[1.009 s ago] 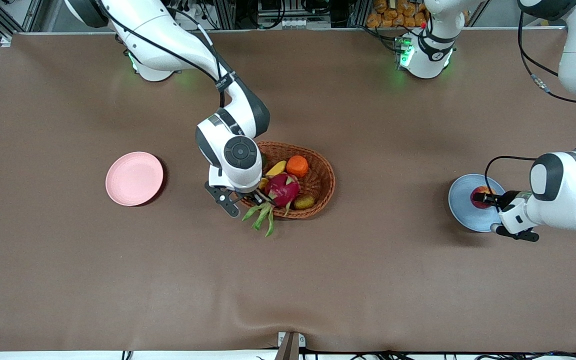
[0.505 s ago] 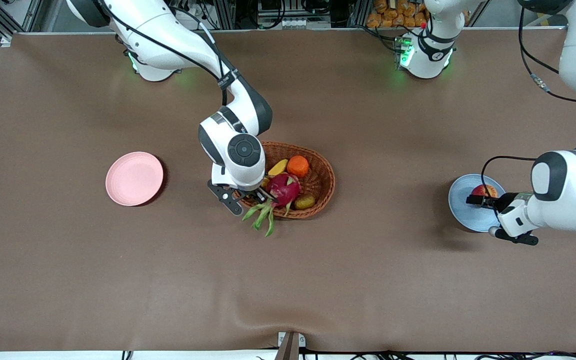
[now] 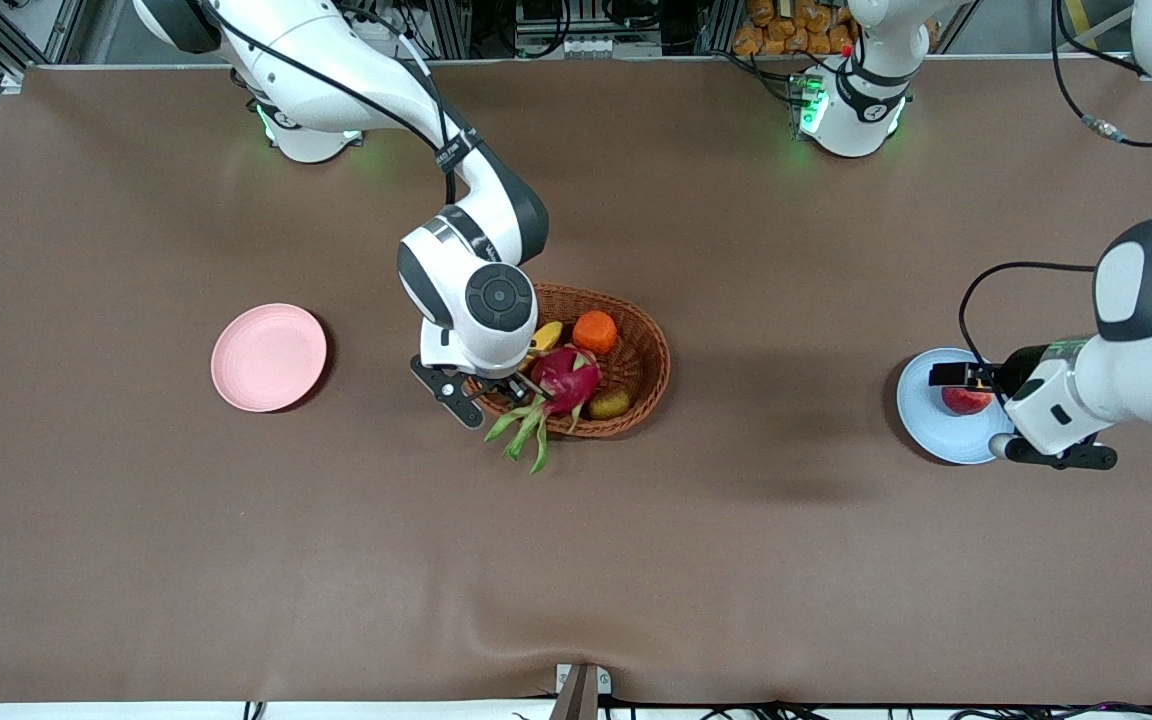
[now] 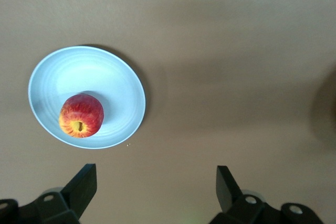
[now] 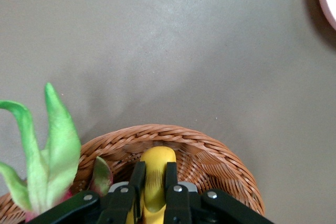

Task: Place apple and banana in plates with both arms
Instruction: 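Lower the apple onto the blue plate and open the left gripper, then lift the banana with the right gripper while the left gripper withdraws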

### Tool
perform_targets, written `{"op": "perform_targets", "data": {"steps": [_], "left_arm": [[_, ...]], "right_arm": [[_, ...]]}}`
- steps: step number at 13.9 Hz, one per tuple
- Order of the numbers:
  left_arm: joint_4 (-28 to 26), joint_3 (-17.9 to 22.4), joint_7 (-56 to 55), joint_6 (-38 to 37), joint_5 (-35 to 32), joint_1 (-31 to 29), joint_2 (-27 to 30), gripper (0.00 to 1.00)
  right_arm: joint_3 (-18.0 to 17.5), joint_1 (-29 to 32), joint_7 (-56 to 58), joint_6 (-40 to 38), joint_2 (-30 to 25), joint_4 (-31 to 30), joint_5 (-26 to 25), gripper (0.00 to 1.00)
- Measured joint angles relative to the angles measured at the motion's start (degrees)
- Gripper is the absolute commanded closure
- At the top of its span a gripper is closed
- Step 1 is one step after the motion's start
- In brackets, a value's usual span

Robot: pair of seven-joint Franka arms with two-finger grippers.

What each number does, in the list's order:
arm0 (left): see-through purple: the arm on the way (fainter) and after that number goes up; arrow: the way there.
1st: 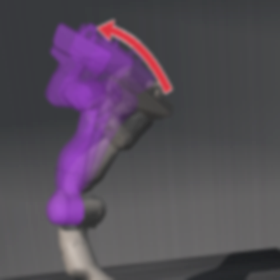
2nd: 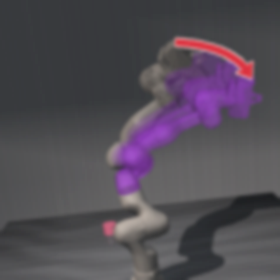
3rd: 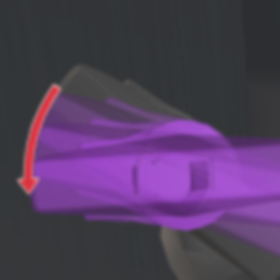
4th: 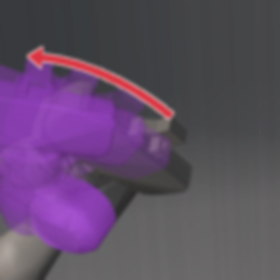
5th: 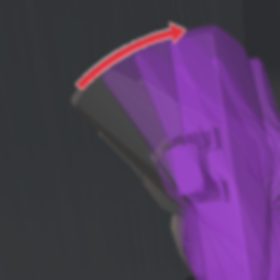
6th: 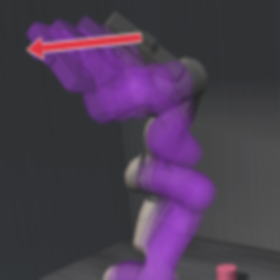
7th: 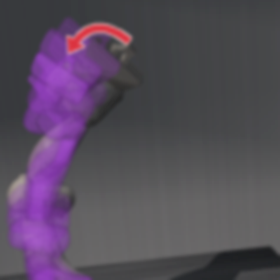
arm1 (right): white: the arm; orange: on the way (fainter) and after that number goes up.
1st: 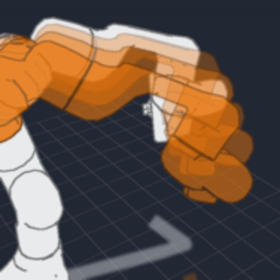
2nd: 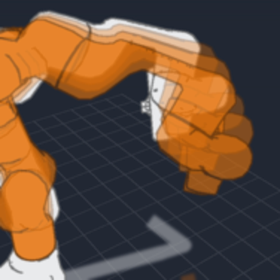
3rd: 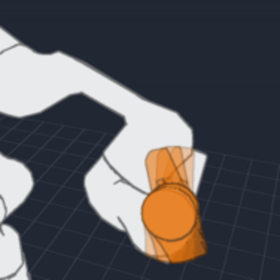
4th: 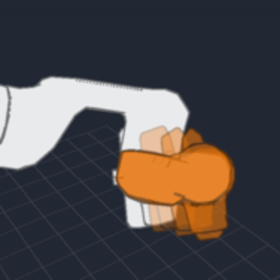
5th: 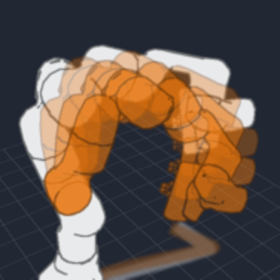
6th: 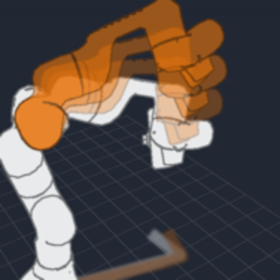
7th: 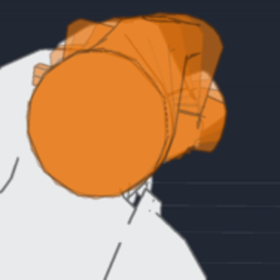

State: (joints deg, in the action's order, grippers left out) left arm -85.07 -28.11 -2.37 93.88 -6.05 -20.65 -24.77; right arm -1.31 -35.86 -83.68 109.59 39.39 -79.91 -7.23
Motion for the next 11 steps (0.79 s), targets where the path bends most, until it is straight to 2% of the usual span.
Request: {"op": "perform_targets", "data": {"steps": [6,11], "left_arm": [[2.0,-0.5,0.0,-1.3,0.0,0.0,8.3,0.00],[3.1,-0.4,0.0,-1.5,1.8,-0.6,9.7,0.00]], "right_arm": [[0.0,0.0,2.5,-1.6,-4.0,1.8,-0.3,1.00],[0.1,0.0,8.2,-8.5,-9.5,2.1,-0.4,1.00]]}}
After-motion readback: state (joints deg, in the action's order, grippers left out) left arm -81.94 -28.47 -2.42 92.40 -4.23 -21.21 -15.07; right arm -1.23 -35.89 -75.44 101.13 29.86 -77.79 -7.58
